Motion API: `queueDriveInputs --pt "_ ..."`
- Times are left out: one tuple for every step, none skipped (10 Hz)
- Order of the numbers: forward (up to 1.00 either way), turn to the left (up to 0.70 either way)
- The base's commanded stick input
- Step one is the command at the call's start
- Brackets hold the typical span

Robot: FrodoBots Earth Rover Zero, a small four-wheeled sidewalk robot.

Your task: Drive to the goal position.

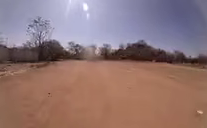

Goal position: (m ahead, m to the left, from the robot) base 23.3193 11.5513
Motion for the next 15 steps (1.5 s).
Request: queueDriveInputs --pt "1.0 0.0" --pt "1.0 0.0" --pt "1.0 0.0" --pt "1.0 0.0" --pt "1.0 0.27" --pt "1.0 0.27" --pt "1.0 0.27" --pt "1.0 0.16" --pt "1.0 0.05" --pt "1.0 0.0" --pt "1.0 0.0" --pt "1.0 0.0" --pt "1.0 0.0" --pt "1.0 0.0" --pt "1.0 0.0"
